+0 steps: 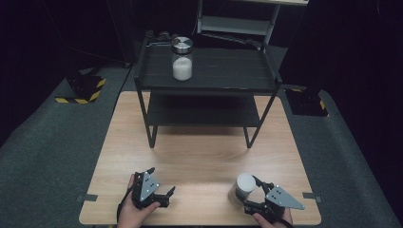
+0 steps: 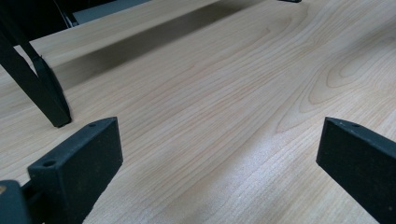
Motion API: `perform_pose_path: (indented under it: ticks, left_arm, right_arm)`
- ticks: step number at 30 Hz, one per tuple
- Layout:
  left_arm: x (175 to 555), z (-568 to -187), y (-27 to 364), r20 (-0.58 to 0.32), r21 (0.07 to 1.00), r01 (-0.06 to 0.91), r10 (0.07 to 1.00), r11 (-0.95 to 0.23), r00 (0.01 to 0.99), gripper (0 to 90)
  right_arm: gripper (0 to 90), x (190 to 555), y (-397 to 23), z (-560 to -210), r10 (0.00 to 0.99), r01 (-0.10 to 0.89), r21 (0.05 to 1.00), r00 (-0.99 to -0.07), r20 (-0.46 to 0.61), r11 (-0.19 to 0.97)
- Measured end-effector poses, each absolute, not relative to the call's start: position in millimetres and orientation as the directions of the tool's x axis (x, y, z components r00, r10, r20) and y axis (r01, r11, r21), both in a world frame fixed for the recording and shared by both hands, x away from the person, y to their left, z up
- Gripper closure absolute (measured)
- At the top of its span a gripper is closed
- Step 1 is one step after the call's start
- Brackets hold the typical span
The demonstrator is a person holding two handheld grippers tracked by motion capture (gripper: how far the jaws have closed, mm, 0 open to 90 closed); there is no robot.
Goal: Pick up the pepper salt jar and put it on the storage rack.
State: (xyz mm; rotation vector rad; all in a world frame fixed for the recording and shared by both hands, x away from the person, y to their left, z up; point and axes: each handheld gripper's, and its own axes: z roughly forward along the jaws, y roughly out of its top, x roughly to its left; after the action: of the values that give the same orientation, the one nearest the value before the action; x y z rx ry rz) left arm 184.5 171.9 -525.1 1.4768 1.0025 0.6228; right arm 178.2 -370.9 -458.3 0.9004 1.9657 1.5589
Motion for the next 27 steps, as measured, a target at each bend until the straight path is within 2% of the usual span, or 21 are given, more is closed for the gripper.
perform_pose_path:
  ticks: [7, 27]
  left_arm:
    - [184.9, -524.7, 171.3, -0.164, 0.971, 0.235, 0.857, 0.051, 0.489, 0.8]
    - [180.6, -526.7, 170.3, -0.164, 0.974, 0.220, 0.858, 0.061, 0.487, 0.8]
  right_arm:
    - [33.4, 178.8, -372.5, -460.2, 0.735, 0.211, 0.968, -0.677, 0.046, 0.133]
    - [34.0, 183.4, -365.6, -453.9, 0.740, 0.223, 0.966, -0.671, 0.053, 0.133]
